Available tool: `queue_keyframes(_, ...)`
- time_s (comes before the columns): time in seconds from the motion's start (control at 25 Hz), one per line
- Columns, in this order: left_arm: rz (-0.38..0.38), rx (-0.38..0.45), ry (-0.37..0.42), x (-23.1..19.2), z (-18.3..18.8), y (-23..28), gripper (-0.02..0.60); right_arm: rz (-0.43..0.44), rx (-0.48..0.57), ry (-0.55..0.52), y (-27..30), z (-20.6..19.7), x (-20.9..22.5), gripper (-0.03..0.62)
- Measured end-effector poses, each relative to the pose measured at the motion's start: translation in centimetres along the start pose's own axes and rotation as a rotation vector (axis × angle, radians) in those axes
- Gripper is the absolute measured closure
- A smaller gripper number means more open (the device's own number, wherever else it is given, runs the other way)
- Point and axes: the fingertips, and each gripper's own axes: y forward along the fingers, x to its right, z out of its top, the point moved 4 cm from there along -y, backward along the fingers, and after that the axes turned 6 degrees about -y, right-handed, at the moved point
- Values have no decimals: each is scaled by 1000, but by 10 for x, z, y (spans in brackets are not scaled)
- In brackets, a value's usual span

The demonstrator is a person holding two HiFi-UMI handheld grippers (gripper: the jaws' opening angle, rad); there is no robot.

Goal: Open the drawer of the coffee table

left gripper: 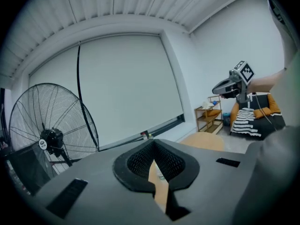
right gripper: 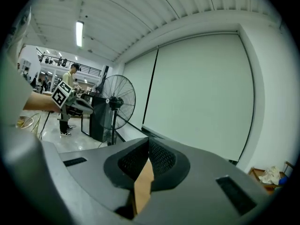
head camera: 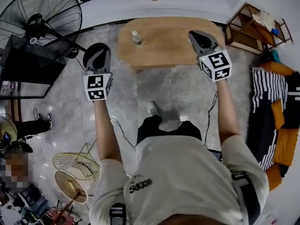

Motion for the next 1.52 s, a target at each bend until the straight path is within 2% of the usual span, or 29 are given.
queue_keyframes(0.24,10,5,14,8,-57,32,565,18,-4,-28,29,-59,-9,589)
queue_keyframes(0.52,23,13,-13,29,-142,60,565,31,-20,-30,38,-157,-24,589)
queue_keyframes(0.64,17,16,-4,38,-191,74,565,20,-15,-17,47,-210,-33,589)
queue_keyframes(0.92,71,30,-28,63,-327,108,565,19,19,-31,71,-342,-65,589)
queue_keyframes(1.16,103,70,-70,94,-412,118,565,33,56,-41,69,-439,-101,589)
queue_keyframes(1.36,137,67,-81,117,-465,107,565,27,61,-26,61,-490,-118,589)
queue_keyframes(1.52,145,56,-151,139,-502,104,563,63,25,30,54,-523,-135,589)
